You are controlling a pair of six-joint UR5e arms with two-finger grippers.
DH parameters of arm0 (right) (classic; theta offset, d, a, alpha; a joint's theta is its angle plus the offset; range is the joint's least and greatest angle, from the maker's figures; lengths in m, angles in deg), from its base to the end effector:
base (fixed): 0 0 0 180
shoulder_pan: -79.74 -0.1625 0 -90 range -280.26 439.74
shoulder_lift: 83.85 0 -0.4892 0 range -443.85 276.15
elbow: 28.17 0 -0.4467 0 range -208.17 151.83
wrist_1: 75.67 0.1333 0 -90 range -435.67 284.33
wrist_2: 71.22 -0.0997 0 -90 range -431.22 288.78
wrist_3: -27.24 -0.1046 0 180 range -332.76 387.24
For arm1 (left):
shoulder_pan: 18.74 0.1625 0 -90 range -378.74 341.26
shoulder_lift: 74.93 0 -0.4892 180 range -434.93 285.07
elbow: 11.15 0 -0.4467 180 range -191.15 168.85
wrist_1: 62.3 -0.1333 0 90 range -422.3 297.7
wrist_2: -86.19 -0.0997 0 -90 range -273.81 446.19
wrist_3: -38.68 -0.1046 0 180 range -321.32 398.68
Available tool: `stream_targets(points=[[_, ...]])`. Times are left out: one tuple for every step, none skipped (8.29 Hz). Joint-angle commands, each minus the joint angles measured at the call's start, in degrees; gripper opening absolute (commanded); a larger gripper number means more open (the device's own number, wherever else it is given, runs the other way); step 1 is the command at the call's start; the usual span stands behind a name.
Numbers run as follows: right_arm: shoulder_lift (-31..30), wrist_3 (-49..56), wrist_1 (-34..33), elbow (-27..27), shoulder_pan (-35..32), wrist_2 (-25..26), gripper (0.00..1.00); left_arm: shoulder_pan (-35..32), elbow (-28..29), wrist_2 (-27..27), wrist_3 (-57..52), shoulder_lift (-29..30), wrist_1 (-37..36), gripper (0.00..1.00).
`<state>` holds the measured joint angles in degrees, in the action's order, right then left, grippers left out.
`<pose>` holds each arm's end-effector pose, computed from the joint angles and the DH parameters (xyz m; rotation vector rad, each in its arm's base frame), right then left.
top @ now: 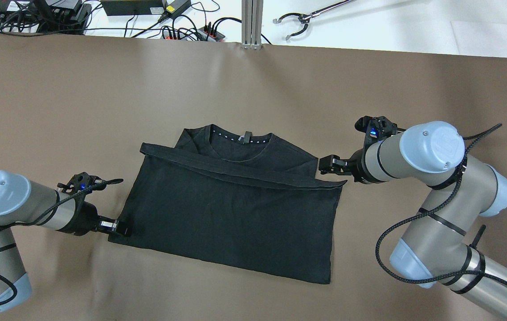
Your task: Fold clothes
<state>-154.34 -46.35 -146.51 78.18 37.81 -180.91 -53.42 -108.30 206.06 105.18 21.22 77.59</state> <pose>-0.4279 -0.5162 0.3367 0.1870 -0.9858 0.2426 0.4579 -0.4156 0.4980 0.1151 1.1640 0.1149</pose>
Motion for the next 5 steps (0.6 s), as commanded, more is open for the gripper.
stream_targets(points=[[0.0,-0.07,0.0,0.09,0.0,0.0,0.94,0.13,-0.66,-2.08,0.47,-0.35,0.38,0.01],[0.0,-0.07,0.0,0.0,0.0,0.0,0.94,-0.04,-1.19,-2.19,0.48,-0.78,0.3,0.0],[0.0,-0.07,0.0,0.0,0.0,0.0,0.94,-0.21,-1.81,-2.19,0.48,-1.14,0.3,0.0],[0.0,-0.07,0.0,-0.17,0.0,0.0,0.94,-0.74,-1.64,-2.28,0.48,-0.96,0.21,0.0],[0.0,0.02,0.0,-0.18,0.0,0.0,0.94,-2.57,-1.2,-2.28,0.3,-0.35,0.12,0.0]])
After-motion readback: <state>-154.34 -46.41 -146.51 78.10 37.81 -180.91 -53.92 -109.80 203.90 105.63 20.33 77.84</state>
